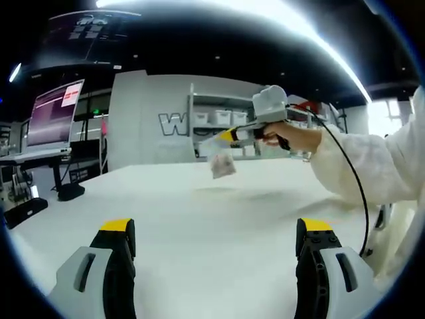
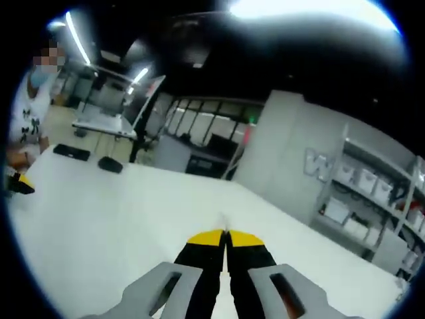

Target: Open the resealable bag by pulling the two sides of the seal apart until the entire bag opening is separated and visibly accessible.

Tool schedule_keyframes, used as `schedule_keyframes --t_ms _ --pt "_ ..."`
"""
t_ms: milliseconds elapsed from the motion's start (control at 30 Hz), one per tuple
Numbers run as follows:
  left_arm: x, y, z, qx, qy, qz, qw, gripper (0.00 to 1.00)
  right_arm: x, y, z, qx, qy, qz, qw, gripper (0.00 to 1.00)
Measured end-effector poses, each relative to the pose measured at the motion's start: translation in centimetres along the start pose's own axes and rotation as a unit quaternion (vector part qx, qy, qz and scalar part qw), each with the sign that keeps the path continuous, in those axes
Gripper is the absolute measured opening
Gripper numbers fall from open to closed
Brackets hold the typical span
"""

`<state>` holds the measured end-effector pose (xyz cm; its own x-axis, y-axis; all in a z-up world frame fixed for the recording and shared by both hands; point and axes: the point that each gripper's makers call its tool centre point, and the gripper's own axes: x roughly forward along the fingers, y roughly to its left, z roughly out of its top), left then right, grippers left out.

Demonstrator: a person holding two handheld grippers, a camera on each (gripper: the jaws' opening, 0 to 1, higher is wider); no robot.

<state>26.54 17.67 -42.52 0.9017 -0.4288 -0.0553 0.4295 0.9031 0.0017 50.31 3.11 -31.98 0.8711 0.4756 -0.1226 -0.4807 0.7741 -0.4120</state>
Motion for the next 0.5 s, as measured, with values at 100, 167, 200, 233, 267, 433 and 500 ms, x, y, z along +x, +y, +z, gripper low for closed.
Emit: schedule_keyframes --t_ms 100,167,200,233,267,433,500 --pt "0.02 -0.05 -0.1 0.0 0.001 -0.001 1.0 1.0 -0.17 0.08 0.21 0.003 -0.005 0.002 1.0 0.0" --pt "0.01 -0.03 -0.1 0.0 0.001 -0.001 1.0 1.0 -0.34 0.18 0.37 0.004 -0.008 0.003 1.0 0.0" --pt "-0.01 -0.01 -0.07 0.0 0.0 0.0 1.0 1.0 -0.36 0.19 0.41 0.004 -0.009 0.004 0.9999 0.0" --pt "-0.03 0.03 -0.04 0.0 0.0 0.0 1.0 1.0 -0.4 0.21 0.44 0.004 -0.009 0.004 0.9999 0.0" --pt "-0.04 0.07 -0.03 -0.001 -0.001 0.001 1.0 1.0 -0.46 0.27 0.45 0.003 -0.009 0.005 0.9999 0.0" --pt "-0.06 0.03 -0.19 -0.001 0.001 0.0 1.0 1.0 -0.77 0.37 0.42 0.002 -0.01 0.007 0.9999 0.0" --pt "-0.08 -0.04 -0.22 -0.002 0.001 0.0 1.0 1.0 -0.85 0.41 0.39 0.003 -0.01 0.008 0.9999 0.0"
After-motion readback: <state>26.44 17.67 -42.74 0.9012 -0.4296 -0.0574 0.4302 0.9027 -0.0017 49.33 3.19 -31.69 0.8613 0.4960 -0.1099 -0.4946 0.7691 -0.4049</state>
